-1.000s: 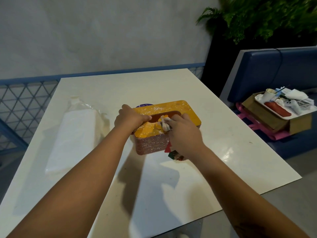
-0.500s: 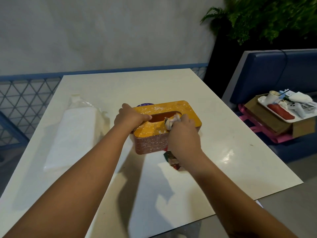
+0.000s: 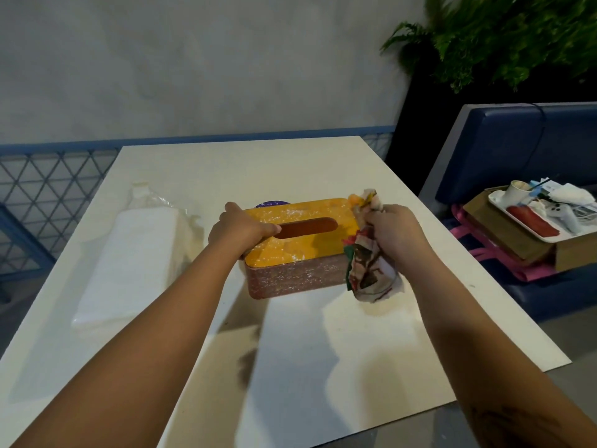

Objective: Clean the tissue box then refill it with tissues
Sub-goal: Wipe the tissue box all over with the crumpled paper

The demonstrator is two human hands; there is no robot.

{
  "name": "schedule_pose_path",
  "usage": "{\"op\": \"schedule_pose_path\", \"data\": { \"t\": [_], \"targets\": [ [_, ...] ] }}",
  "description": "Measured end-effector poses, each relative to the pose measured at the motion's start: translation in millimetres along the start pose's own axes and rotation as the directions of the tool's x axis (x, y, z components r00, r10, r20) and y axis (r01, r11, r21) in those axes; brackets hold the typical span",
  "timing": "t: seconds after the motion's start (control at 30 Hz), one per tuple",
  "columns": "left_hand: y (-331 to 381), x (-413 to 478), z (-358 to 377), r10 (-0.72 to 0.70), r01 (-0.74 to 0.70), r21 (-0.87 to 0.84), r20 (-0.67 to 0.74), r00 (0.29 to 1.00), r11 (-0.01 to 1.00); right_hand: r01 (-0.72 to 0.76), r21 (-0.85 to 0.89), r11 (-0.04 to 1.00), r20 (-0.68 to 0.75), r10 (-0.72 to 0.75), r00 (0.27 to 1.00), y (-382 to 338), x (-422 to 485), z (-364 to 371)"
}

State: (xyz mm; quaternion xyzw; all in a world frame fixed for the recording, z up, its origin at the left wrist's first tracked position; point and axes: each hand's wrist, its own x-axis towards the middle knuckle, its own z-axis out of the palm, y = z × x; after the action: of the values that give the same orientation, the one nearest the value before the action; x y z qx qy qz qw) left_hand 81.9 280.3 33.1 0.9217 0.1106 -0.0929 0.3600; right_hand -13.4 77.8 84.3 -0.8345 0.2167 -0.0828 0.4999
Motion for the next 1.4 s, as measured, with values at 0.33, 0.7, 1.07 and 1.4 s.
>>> {"op": "schedule_pose_path", "data": {
  "t": [0.33, 0.7, 1.07, 1.4],
  "targets": [
    [1.1, -3.2, -0.2, 0.015, -0.014, 0.056, -0.021, 1.0, 0.998, 0.111, -0.717, 0.688, -0.006, -0.165, 0.986, 2.1, 16.3, 32.4],
    [3.5, -3.9, -3.9, -0.018, 0.02, 0.072, -0.027, 0.999, 0.997, 0.237, -0.816, 0.527, 0.109, -0.262, 0.959, -7.8, 31.2, 47.6],
    [2.8, -6.6, -0.4, -0.04, 0.045, 0.086, -0.066, 0.997, 0.995, 0.558, -0.547, 0.624, 0.388, -0.402, 0.83, -16.9, 48.4, 56.8],
    [2.4, -7.3, -0.2, -0.048, 0.053, 0.084, -0.065, 0.997, 0.995, 0.185, -0.575, 0.797, 0.09, -0.163, 0.982, -16.7, 73.0, 31.5]
  ]
}}
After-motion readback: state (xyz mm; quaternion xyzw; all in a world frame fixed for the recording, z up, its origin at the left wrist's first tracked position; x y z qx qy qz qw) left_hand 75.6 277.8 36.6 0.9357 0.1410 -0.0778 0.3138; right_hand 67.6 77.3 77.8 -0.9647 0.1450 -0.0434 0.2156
